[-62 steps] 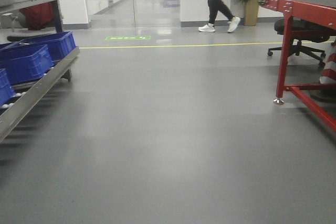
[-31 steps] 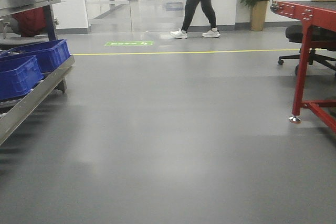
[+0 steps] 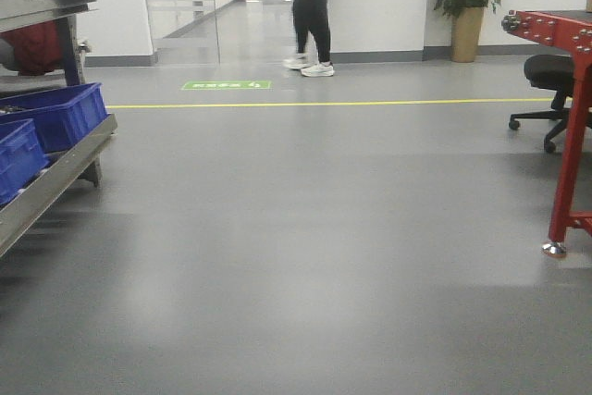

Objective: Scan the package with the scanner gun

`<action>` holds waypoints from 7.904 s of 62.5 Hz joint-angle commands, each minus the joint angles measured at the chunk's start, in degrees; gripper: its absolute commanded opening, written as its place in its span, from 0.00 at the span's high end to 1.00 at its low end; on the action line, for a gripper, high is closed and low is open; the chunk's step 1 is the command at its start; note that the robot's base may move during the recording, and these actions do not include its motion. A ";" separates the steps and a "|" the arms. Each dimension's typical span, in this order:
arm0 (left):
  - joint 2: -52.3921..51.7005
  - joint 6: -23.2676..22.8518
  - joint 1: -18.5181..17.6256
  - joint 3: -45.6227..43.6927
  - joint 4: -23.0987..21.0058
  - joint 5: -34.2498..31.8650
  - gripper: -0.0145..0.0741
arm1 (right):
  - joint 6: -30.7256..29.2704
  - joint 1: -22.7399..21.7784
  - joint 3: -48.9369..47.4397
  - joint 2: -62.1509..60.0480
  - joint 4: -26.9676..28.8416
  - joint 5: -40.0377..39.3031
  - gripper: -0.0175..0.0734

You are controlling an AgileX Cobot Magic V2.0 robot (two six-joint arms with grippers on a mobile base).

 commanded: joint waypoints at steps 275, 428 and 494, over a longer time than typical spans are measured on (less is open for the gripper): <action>-0.24 0.27 0.28 -0.06 0.22 -1.13 0.94 | -0.10 0.08 0.00 -0.11 -0.21 -1.06 0.99; -0.24 0.27 -0.37 -0.06 0.22 -1.13 0.94 | -0.10 0.08 0.00 -0.11 -0.21 -1.06 0.99; -0.24 0.27 -0.37 -0.06 0.22 -1.13 0.94 | -0.10 0.08 0.00 -0.11 -0.21 -1.06 0.99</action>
